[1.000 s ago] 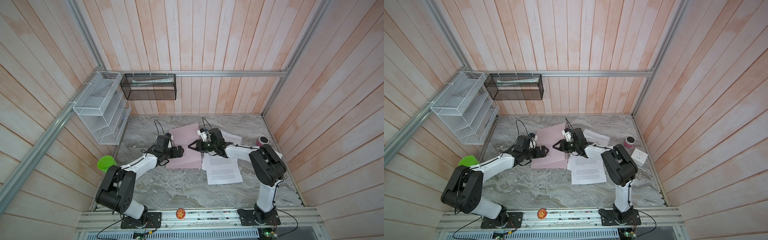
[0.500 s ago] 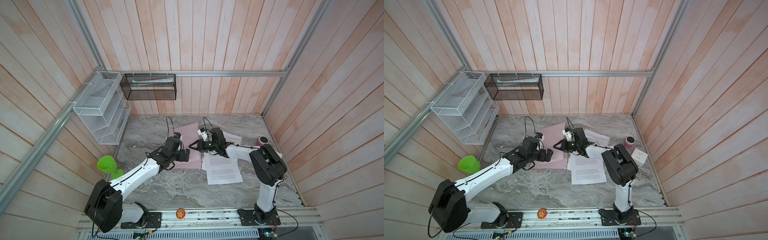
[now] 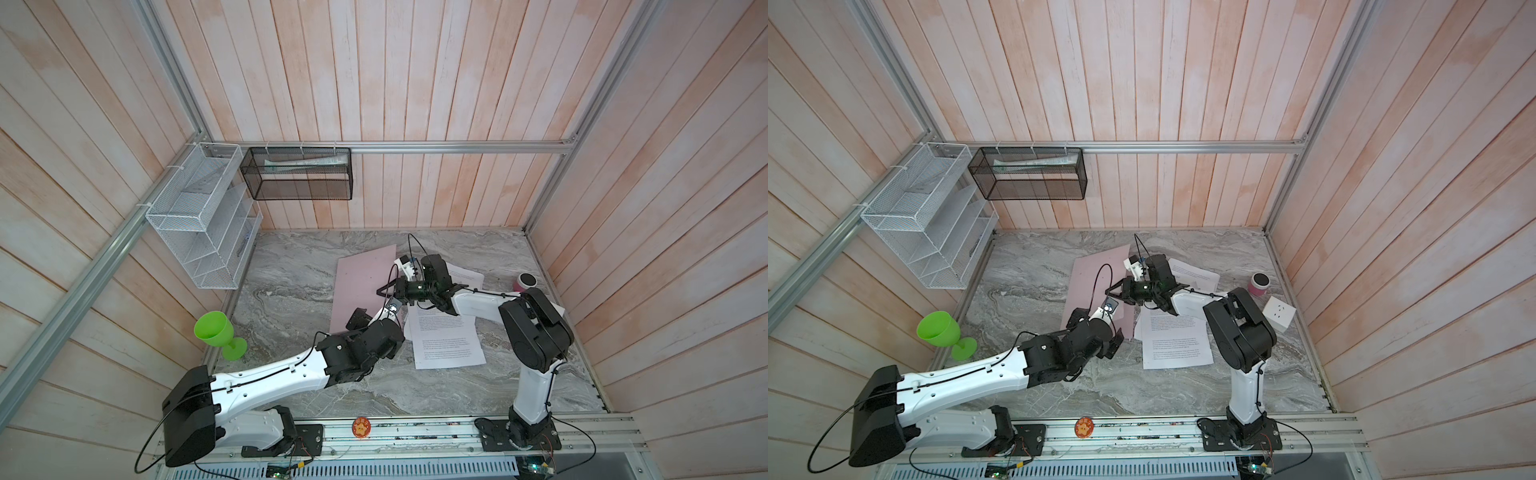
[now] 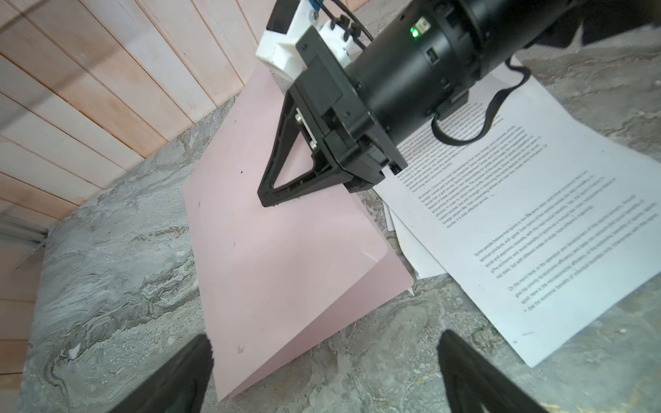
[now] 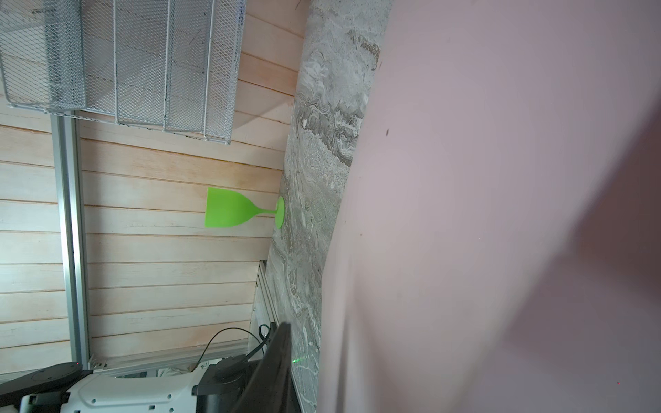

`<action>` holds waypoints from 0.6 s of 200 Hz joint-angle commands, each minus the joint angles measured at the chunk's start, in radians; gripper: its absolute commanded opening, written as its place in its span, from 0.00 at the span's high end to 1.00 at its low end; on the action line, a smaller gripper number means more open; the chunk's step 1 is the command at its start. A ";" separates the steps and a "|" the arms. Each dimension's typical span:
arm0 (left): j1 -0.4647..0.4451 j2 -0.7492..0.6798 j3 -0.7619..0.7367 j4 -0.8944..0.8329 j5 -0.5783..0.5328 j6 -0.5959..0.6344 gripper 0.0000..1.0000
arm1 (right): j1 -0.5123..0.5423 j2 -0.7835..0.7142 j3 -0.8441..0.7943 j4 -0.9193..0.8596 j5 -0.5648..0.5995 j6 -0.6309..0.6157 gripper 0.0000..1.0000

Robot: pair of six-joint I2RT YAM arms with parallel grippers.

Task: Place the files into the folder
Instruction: 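Grasp the pink folder cover edge with the right gripper and lift it upward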

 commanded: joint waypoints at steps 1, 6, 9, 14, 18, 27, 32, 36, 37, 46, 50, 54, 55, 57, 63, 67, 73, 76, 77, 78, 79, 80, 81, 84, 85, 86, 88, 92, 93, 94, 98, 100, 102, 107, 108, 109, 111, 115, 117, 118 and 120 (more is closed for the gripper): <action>-0.011 0.073 -0.017 0.060 -0.081 0.039 0.00 | -0.004 -0.024 -0.003 0.038 -0.036 0.050 0.74; -0.011 0.091 -0.016 0.072 -0.081 0.042 0.00 | -0.004 -0.029 -0.006 0.036 -0.037 0.055 0.74; -0.011 0.103 -0.014 0.079 -0.084 0.044 0.00 | -0.003 -0.031 -0.006 0.036 -0.036 0.056 0.74; -0.011 0.122 -0.013 0.091 -0.093 0.045 0.00 | -0.002 -0.037 -0.008 0.035 -0.038 0.061 0.74; -0.011 0.137 -0.009 0.100 -0.099 0.047 0.00 | -0.003 -0.041 -0.010 0.032 -0.039 0.062 0.74; -0.012 0.170 0.000 0.112 -0.119 0.045 0.00 | -0.003 -0.053 -0.014 0.029 -0.042 0.066 0.75; -0.011 0.190 0.007 0.116 -0.134 0.041 0.00 | -0.004 -0.061 -0.019 0.025 -0.042 0.065 0.75; -0.011 0.203 0.011 0.122 -0.146 0.040 0.00 | -0.003 -0.069 -0.020 0.020 -0.040 0.066 0.75; -0.011 0.207 0.013 0.123 -0.148 0.039 0.00 | -0.003 -0.070 -0.021 0.019 -0.040 0.066 0.75; -0.011 0.235 0.026 0.132 -0.168 0.039 0.01 | -0.004 -0.084 -0.025 0.006 -0.037 0.059 0.75; -0.010 0.247 0.031 0.136 -0.178 0.038 0.02 | -0.004 -0.091 -0.027 0.002 -0.038 0.056 0.75; -0.009 0.258 0.037 0.139 -0.186 0.037 0.03 | -0.002 -0.099 -0.029 -0.005 -0.037 0.054 0.75; -0.008 0.261 0.039 0.140 -0.188 0.036 0.03 | -0.002 -0.099 -0.029 -0.005 -0.037 0.054 0.75; -0.008 0.267 0.042 0.143 -0.190 0.034 0.04 | -0.003 -0.104 -0.031 -0.007 -0.036 0.053 0.75; -0.003 0.279 0.049 0.146 -0.190 0.033 0.06 | -0.002 -0.112 -0.036 -0.012 -0.035 0.051 0.76; 0.000 0.286 0.053 0.148 -0.195 0.033 0.07 | -0.003 -0.118 -0.038 -0.015 -0.035 0.050 0.76; 0.003 0.297 0.058 0.154 -0.205 0.032 0.10 | -0.003 -0.125 -0.042 -0.023 -0.035 0.045 0.76; 0.005 0.301 0.058 0.158 -0.208 0.033 0.12 | -0.003 -0.128 -0.043 -0.028 -0.034 0.043 0.76; 0.005 0.302 0.059 0.159 -0.209 0.033 0.12 | -0.004 -0.129 -0.043 -0.031 -0.035 0.042 0.76; 0.006 0.304 0.060 0.161 -0.210 0.033 0.12 | -0.004 -0.130 -0.044 -0.033 -0.035 0.041 0.76; 0.007 0.305 0.061 0.161 -0.210 0.033 0.12 | -0.003 -0.131 -0.043 -0.036 -0.035 0.040 0.76; 0.007 0.307 0.061 0.161 -0.210 0.034 0.13 | -0.003 -0.132 -0.043 -0.038 -0.035 0.039 0.76; 0.008 0.308 0.062 0.162 -0.210 0.034 0.13 | -0.003 -0.133 -0.045 -0.040 -0.034 0.038 0.76; 0.011 0.312 0.064 0.164 -0.212 0.035 0.14 | -0.004 -0.135 -0.045 -0.043 -0.035 0.036 0.76; 0.012 0.313 0.065 0.164 -0.213 0.036 0.14 | -0.003 -0.136 -0.045 -0.045 -0.035 0.035 0.76; 0.013 0.314 0.066 0.165 -0.213 0.036 0.15 | -0.003 -0.137 -0.046 -0.048 -0.035 0.032 0.76; 0.014 0.315 0.066 0.165 -0.213 0.036 0.16 | -0.004 -0.139 -0.048 -0.050 -0.035 0.030 0.76; 0.017 0.318 0.068 0.168 -0.213 0.035 0.19 | -0.003 -0.143 -0.052 -0.053 -0.035 0.027 0.76; 0.020 0.318 0.069 0.169 -0.212 0.035 0.20 | -0.002 -0.143 -0.052 -0.053 -0.034 0.026 0.76; 0.020 0.320 0.069 0.170 -0.211 0.035 0.21 | -0.002 -0.144 -0.054 -0.054 -0.034 0.026 0.76; 0.025 0.322 0.069 0.174 -0.209 0.036 0.25 | -0.003 -0.146 -0.056 -0.054 -0.034 0.026 0.76; 0.028 0.323 0.069 0.177 -0.207 0.037 0.26 | -0.003 -0.149 -0.061 -0.054 -0.034 0.025 0.76; 0.030 0.324 0.069 0.179 -0.205 0.039 0.28 | -0.004 -0.150 -0.063 -0.053 -0.034 0.024 0.76; 0.035 0.325 0.068 0.183 -0.202 0.040 0.32 | -0.003 -0.153 -0.067 -0.055 -0.033 0.023 0.76; 0.036 0.325 0.068 0.184 -0.202 0.039 0.33 | -0.002 -0.153 -0.068 -0.055 -0.033 0.022 0.76; 0.038 0.326 0.069 0.184 -0.203 0.039 0.33 | -0.002 -0.154 -0.069 -0.056 -0.033 0.022 0.76; 0.040 0.326 0.069 0.186 -0.203 0.039 0.35 | -0.003 -0.154 -0.070 -0.057 -0.033 0.021 0.76; 0.045 0.328 0.069 0.189 -0.205 0.038 0.38 | -0.003 -0.156 -0.073 -0.057 -0.033 0.020 0.76; 0.047 0.327 0.069 0.190 -0.204 0.038 0.39 | -0.004 -0.156 -0.074 -0.059 -0.034 0.019 0.76; 0.049 0.328 0.069 0.191 -0.205 0.038 0.40 | -0.003 -0.156 -0.075 -0.060 -0.034 0.018 0.76; 0.051 0.327 0.070 0.190 -0.202 0.039 0.41 | -0.003 -0.156 -0.074 -0.060 -0.034 0.017 0.76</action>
